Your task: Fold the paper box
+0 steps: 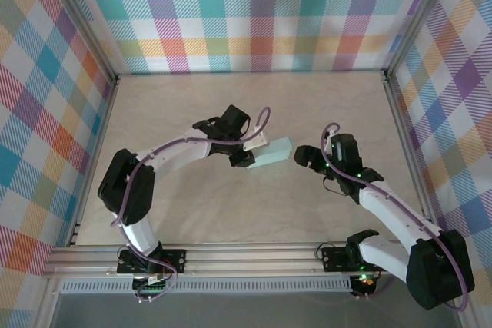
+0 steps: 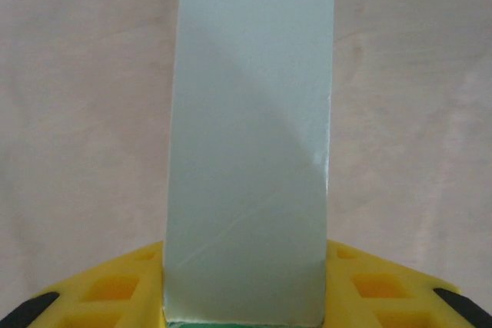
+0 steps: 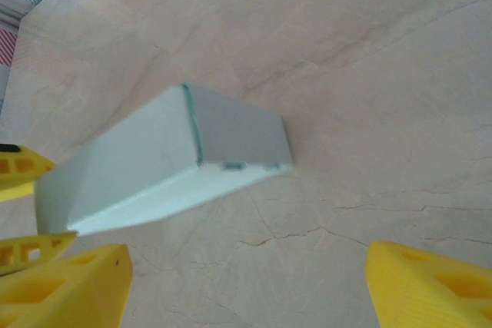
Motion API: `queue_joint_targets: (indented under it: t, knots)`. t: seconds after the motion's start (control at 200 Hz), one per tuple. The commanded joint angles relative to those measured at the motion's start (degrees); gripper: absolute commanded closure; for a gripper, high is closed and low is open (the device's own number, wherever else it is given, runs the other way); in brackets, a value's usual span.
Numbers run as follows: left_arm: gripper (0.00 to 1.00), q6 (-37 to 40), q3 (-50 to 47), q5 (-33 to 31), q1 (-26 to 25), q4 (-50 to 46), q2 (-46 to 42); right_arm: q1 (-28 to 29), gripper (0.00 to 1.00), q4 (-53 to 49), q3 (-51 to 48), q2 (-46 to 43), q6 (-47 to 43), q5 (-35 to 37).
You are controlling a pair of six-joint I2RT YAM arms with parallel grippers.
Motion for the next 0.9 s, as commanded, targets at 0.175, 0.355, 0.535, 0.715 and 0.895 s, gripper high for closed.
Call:
queue_joint_targets:
  t: [0.175,0.355,0.535,0.715,0.895]
  knots:
    - [0.64,7.1,-9.6,-25.3,-2.5,22.6,-4.4,-0.2,0.21,2.5,0.1,2.1,0.3,0.0]
    - [0.64,10.7,-14.2,-30.4,-3.5,31.9,-3.2,-0.2,0.21,3.7,0.2,3.8,0.5,-0.5]
    - [0.6,11.2,-14.9,-32.2,-4.1,32.6,-1.1,-0.3,0.21,3.7,0.6,4.5,0.2,-0.5]
    - [0.36,9.9,-14.4,-31.2,-3.5,31.1,-1.0,-0.4,0.21,3.5,1.1,4.7,0.0,-0.5]
    - [0.25,9.2,-14.2,-30.9,-3.1,30.1,-0.6,-0.3,0.21,3.6,0.8,4.5,0.2,-0.5]
